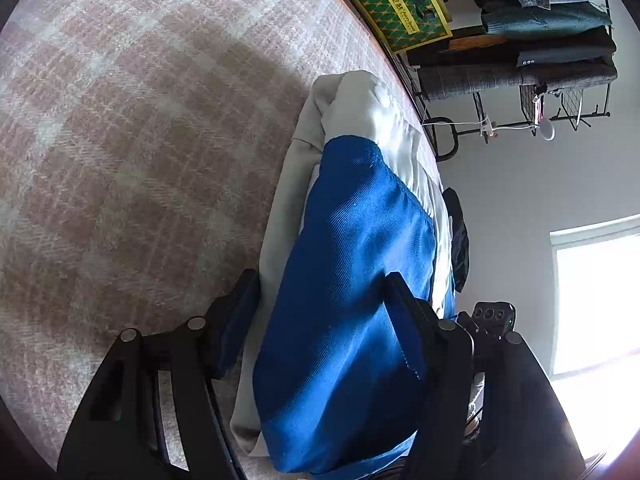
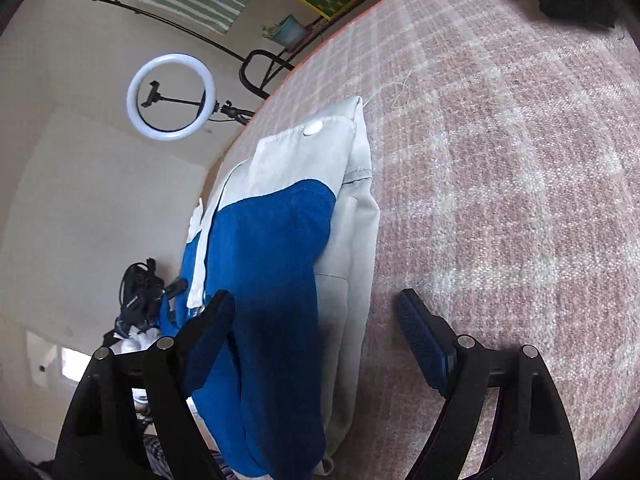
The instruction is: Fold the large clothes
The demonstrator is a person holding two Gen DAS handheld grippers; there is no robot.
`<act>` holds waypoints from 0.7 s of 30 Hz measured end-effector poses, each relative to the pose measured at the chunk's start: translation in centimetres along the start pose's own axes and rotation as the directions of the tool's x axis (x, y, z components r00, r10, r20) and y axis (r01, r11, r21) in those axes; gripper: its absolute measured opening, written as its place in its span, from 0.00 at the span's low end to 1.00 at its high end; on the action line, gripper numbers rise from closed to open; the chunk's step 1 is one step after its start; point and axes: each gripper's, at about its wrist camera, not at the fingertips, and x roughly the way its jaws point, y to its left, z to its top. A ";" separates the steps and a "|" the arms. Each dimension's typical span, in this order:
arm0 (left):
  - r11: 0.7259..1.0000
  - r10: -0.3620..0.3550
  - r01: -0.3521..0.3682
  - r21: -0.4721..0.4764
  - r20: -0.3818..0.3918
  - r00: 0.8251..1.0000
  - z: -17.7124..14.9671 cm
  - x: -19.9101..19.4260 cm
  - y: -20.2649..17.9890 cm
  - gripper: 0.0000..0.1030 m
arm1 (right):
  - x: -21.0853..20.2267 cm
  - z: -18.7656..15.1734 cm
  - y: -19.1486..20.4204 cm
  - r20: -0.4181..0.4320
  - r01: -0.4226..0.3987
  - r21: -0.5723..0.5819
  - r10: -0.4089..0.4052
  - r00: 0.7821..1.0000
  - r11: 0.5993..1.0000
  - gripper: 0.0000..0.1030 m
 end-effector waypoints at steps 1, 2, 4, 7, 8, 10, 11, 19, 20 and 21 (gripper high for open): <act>1.000 0.006 -0.006 0.010 0.000 1.000 0.0 0.0 -0.2 0.63 | 0.4 0.1 0.4 -0.002 -0.003 -0.006 0.003 1.000 1.000 0.79; 1.000 0.012 -0.012 0.019 -0.001 1.000 0.0 0.2 -0.4 0.63 | 0.9 0.1 0.7 -0.008 -0.004 -0.017 0.004 1.000 1.000 0.77; 0.999 0.023 -0.023 0.032 0.003 1.000 0.2 0.5 -0.9 0.63 | 1.5 -0.2 1.1 -0.020 -0.007 -0.039 0.006 1.000 0.999 0.75; 0.999 0.039 -0.040 0.036 0.013 0.999 0.2 0.7 -1.3 0.63 | 2.3 -0.2 1.8 -0.018 -0.007 -0.044 0.006 1.000 0.999 0.75; 0.998 0.045 -0.046 0.037 0.015 0.999 0.1 0.8 -1.5 0.61 | 2.5 -0.1 2.0 -0.016 -0.004 -0.038 0.004 1.000 0.999 0.75; 0.998 0.058 -0.059 0.039 0.016 0.998 0.0 1.1 -1.6 0.57 | 2.9 -0.1 2.3 -0.011 0.005 -0.032 -0.005 1.000 0.999 0.71; 0.996 0.072 -0.073 0.046 0.022 0.997 -0.1 1.1 -1.7 0.56 | 3.0 -0.1 2.4 -0.014 0.020 -0.035 -0.021 1.000 0.999 0.68; 0.952 0.213 -0.227 0.208 0.088 0.973 -1.7 1.2 -5.6 0.35 | 3.7 0.0 4.7 -0.009 0.148 -0.112 -0.150 0.989 0.983 0.38; 0.944 0.220 -0.238 0.228 0.100 0.970 -2.0 1.1 -6.2 0.32 | 3.8 0.0 5.4 -0.005 0.170 -0.133 -0.172 0.985 0.976 0.36; 0.940 0.223 -0.244 0.240 0.109 0.969 -2.2 1.1 -6.6 0.31 | 3.8 0.0 6.0 0.000 0.192 -0.154 -0.195 0.981 0.969 0.33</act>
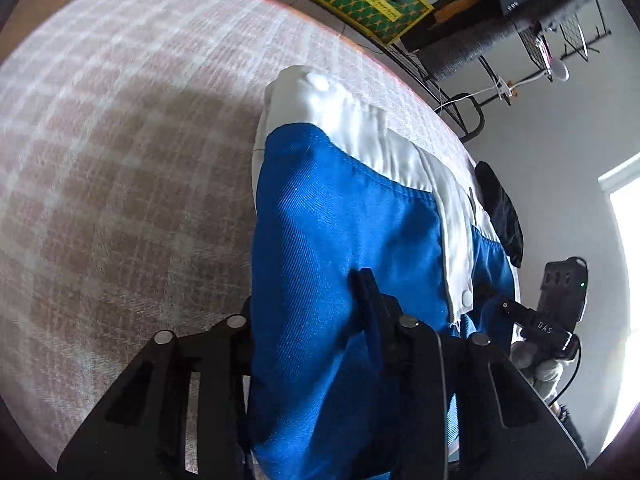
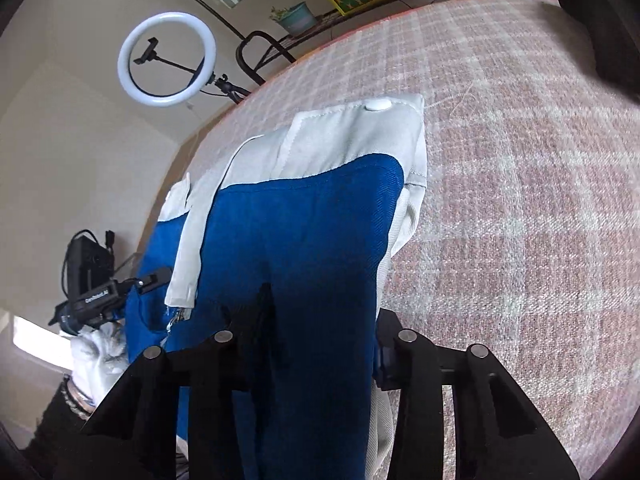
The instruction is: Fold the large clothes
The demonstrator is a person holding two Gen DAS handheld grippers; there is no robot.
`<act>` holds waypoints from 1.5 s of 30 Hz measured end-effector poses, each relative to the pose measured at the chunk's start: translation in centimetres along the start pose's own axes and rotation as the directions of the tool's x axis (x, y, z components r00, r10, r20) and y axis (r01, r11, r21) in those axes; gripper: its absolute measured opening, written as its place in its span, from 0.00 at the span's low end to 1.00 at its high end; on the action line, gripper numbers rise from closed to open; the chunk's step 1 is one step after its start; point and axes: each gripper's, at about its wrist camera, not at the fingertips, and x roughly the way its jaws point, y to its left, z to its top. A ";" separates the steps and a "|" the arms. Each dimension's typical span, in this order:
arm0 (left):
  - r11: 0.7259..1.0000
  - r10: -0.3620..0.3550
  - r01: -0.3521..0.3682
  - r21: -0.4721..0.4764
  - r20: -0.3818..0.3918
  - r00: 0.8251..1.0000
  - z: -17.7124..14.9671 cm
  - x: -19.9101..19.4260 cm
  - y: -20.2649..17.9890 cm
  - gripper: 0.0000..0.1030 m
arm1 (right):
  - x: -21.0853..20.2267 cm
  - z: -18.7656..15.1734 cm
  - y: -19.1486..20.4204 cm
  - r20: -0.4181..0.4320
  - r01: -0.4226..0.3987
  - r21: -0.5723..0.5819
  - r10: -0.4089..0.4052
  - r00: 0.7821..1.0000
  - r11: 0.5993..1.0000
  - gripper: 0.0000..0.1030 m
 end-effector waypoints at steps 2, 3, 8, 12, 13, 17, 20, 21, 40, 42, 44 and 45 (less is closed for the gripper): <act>1.000 0.009 -0.009 0.026 0.015 1.000 -0.3 -0.4 -0.8 0.26 | -0.2 0.2 1.3 0.008 0.048 -0.046 -0.048 0.999 0.998 0.30; 0.999 0.014 -0.015 0.044 0.022 1.000 -0.4 -0.6 -1.3 0.25 | -0.3 0.2 2.0 0.014 0.069 -0.068 -0.068 0.998 0.995 0.29; 0.994 0.014 -0.019 0.110 0.046 0.999 -1.4 -1.7 -3.7 0.21 | -1.5 0.1 4.7 0.052 0.138 -0.172 -0.131 0.990 0.975 0.26; 0.991 -0.011 0.005 0.136 0.046 0.999 -1.9 -1.9 -5.6 0.20 | -3.0 -0.1 6.5 0.079 0.164 -0.242 -0.149 0.986 0.956 0.25; 0.990 -0.016 0.010 0.144 0.042 0.999 -2.0 -1.8 -6.0 0.20 | -3.3 -0.3 6.7 0.084 0.173 -0.256 -0.156 0.984 0.951 0.25; 0.982 -0.027 0.021 0.186 0.029 0.999 -2.2 -1.2 -8.5 0.20 | -4.4 -0.5 6.1 0.083 0.197 -0.258 -0.181 0.980 0.946 0.25; 0.977 -0.047 0.043 0.207 0.014 0.999 -2.3 -0.5 -10.2 0.20 | -6.0 -0.8 4.9 0.089 0.212 -0.255 -0.195 0.977 0.944 0.25; 0.975 -0.053 0.049 0.215 0.010 0.999 -2.3 -0.2 -10.9 0.20 | -6.4 -0.8 4.5 0.093 0.219 -0.255 -0.202 0.975 0.942 0.25; 0.895 -0.195 0.199 0.399 -0.051 0.980 -0.2 11.2 -29.4 0.20 | -18.9 3.5 -6.9 0.247 0.366 -0.151 -0.323 0.914 0.918 0.24; 0.885 -0.210 0.212 0.414 -0.052 0.976 0.1 12.4 -31.1 0.20 | -20.2 4.3 -8.2 0.268 0.387 -0.142 -0.341 0.901 0.911 0.24; 0.873 -0.225 0.224 0.432 -0.050 0.973 0.8 14.0 -33.3 0.20 | -21.5 5.3 -9.5 0.292 0.406 -0.131 -0.356 0.888 0.904 0.24; 0.869 -0.230 0.228 0.439 -0.048 0.972 0.8 14.6 -34.3 0.20 | -22.1 5.7 -10.1 0.303 0.415 -0.126 -0.364 0.881 0.901 0.24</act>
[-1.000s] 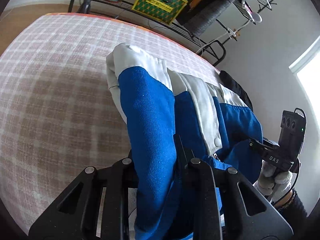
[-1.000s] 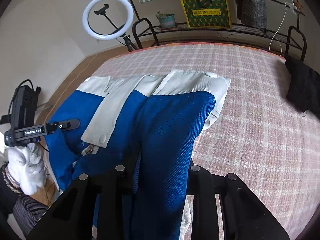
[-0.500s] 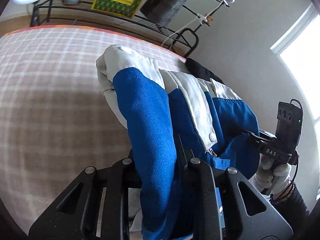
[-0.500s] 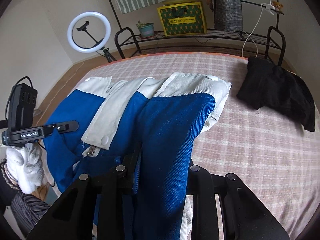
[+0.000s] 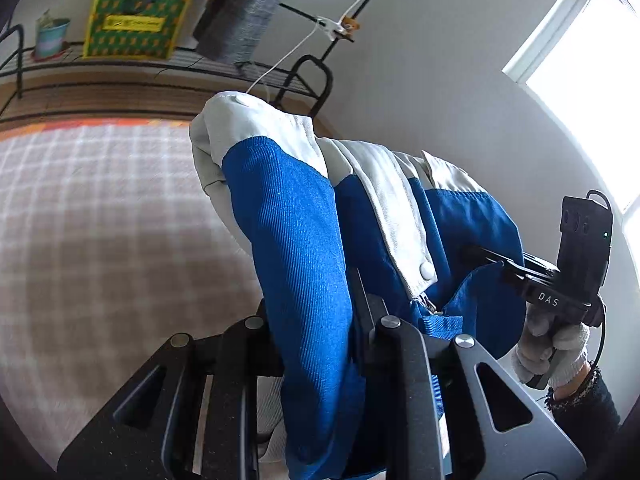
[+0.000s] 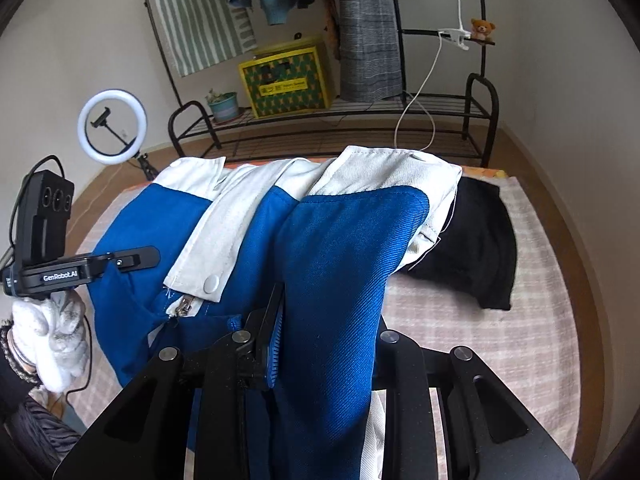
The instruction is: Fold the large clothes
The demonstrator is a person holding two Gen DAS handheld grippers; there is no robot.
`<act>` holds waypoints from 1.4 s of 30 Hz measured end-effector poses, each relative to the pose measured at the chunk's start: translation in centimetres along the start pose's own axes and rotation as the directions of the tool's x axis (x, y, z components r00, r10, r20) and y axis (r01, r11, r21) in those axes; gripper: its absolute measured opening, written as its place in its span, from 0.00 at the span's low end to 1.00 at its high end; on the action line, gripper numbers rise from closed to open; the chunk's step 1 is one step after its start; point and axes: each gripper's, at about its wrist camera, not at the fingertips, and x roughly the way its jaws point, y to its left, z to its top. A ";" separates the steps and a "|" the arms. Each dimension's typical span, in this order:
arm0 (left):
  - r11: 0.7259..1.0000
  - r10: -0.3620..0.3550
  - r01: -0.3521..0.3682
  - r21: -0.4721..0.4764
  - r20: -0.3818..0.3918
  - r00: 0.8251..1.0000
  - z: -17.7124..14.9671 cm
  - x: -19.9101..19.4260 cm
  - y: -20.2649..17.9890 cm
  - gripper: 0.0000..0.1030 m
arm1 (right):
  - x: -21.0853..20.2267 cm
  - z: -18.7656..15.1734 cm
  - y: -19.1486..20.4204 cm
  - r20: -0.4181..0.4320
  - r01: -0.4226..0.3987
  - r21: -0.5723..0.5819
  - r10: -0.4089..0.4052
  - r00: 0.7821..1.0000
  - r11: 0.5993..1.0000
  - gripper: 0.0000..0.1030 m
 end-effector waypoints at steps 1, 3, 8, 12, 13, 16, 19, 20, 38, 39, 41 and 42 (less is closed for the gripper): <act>1.000 -0.005 0.005 0.007 0.004 1.000 0.4 0.7 -0.6 0.20 | -0.1 0.5 -0.8 0.010 0.011 0.002 -0.011 1.000 1.000 0.24; 1.000 -0.015 0.015 0.022 0.017 1.000 1.4 2.3 -1.6 0.20 | -0.1 1.5 -2.4 0.028 0.034 0.005 -0.034 0.999 0.999 0.24; 0.998 -0.030 0.027 0.053 0.049 0.998 4.0 6.2 -3.5 0.20 | 0.1 4.3 -5.9 0.070 0.085 0.001 -0.085 0.994 0.996 0.24; 0.997 -0.027 0.022 0.072 0.067 0.997 6.1 9.2 -4.1 0.20 | 0.9 6.4 -8.0 0.106 0.108 -0.001 -0.107 0.989 0.994 0.24; 0.997 -0.028 0.022 0.072 0.071 0.997 6.6 9.8 -4.2 0.20 | 1.2 6.8 -8.7 0.115 0.110 0.002 -0.109 0.987 0.994 0.24; 0.997 -0.020 0.013 0.080 0.082 0.996 7.6 11.6 -4.5 0.20 | 2.2 7.6 -10.7 0.132 0.114 0.017 -0.116 0.985 0.993 0.24; 0.996 -0.005 -0.002 0.089 0.080 0.997 8.3 13.6 -4.6 0.20 | 3.7 8.1 -12.6 0.139 0.115 0.034 -0.119 0.983 0.993 0.24; 0.996 -0.001 -0.006 0.088 0.080 0.997 8.8 14.4 -4.4 0.20 | 4.2 8.3 -13.1 0.140 0.116 0.037 -0.120 0.983 0.993 0.24; 0.993 0.007 -0.003 -0.122 0.034 0.999 8.7 18.9 3.3 0.34 | 11.3 7.4 -21.0 0.016 0.154 0.175 -0.159 0.987 0.973 0.42; 0.994 0.018 -0.013 -0.111 0.038 0.999 8.5 19.1 3.4 0.37 | 11.7 7.4 -20.9 0.004 0.188 0.164 -0.192 0.981 0.968 0.52; 0.995 0.063 -0.060 -0.086 0.032 0.998 8.1 19.8 3.5 0.52 | 12.6 7.6 -20.6 -0.021 0.259 0.146 -0.259 0.966 0.955 0.60; 0.994 0.073 -0.071 -0.087 0.020 0.997 7.9 20.3 3.7 0.53 | 13.1 7.6 -20.8 -0.040 0.272 0.145 -0.269 0.962 0.951 0.60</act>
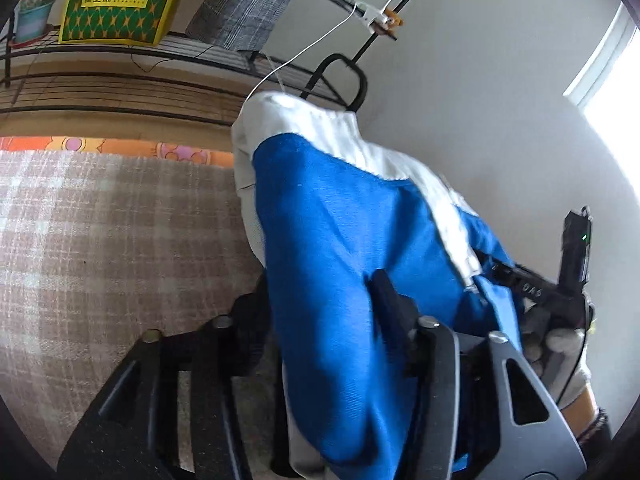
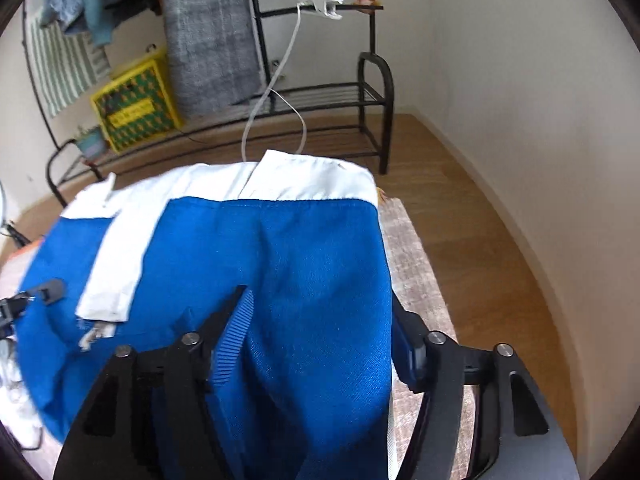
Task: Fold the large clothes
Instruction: 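Open both grippers and release the folded jacket on the bed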
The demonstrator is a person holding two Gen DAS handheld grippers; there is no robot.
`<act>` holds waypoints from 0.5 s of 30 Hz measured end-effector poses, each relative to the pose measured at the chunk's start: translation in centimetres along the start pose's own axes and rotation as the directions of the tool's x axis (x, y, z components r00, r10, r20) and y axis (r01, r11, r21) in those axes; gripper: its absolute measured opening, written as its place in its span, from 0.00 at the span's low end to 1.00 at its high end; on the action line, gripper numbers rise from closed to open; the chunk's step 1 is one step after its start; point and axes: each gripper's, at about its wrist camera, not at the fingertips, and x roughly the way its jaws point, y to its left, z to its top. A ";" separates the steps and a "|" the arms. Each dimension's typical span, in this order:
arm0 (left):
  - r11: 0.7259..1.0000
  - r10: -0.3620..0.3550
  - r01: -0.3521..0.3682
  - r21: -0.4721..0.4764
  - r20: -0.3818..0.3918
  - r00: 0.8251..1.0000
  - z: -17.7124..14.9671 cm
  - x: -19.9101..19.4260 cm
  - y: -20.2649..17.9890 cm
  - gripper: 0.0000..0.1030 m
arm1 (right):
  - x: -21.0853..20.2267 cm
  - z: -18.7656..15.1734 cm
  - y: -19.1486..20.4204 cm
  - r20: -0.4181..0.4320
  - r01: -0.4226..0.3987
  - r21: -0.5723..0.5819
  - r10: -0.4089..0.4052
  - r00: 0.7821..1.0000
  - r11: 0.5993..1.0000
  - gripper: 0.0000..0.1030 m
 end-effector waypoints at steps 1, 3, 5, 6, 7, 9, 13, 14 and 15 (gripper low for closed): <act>1.000 0.004 -0.004 -0.011 -0.010 1.000 -0.1 0.4 0.2 0.57 | 0.4 0.1 0.0 -0.012 0.012 0.005 -0.012 1.000 1.000 0.64; 0.999 0.023 -0.024 -0.026 -0.012 1.000 0.1 0.8 0.4 0.65 | 0.9 0.4 0.2 -0.024 0.049 -0.005 -0.049 0.999 0.999 0.64; 0.998 0.059 -0.059 -0.004 -0.011 0.998 0.0 0.9 0.1 0.71 | 1.1 0.8 0.0 -0.031 0.073 -0.016 -0.074 0.997 0.997 0.66; 0.998 0.063 -0.063 -0.003 -0.009 0.998 0.0 0.7 0.0 0.71 | 1.0 0.9 0.1 -0.033 0.095 -0.024 -0.096 0.995 0.995 0.69; 0.998 0.067 -0.067 0.001 -0.006 0.998 0.0 0.3 -0.1 0.70 | 0.9 0.9 0.0 -0.034 0.104 -0.027 -0.105 0.994 0.994 0.69; 0.997 0.080 -0.080 0.013 -0.003 0.997 0.1 -0.6 -0.4 0.70 | 0.0 1.0 -0.3 -0.019 0.109 -0.027 -0.109 0.994 0.994 0.69; 0.996 0.087 -0.087 0.031 0.007 0.996 0.3 -2.6 -0.7 0.69 | -2.7 0.7 -1.4 0.053 0.085 0.028 -0.086 0.995 0.996 0.69; 0.995 0.091 -0.091 0.032 0.013 0.996 0.3 -3.3 -0.8 0.69 | -3.5 0.7 -1.7 0.066 0.063 0.052 -0.066 0.996 0.997 0.69; 0.995 0.097 -0.097 0.034 0.019 0.995 0.4 -4.0 -0.8 0.69 | -4.2 0.7 -1.9 0.077 0.054 0.069 -0.060 0.995 0.996 0.69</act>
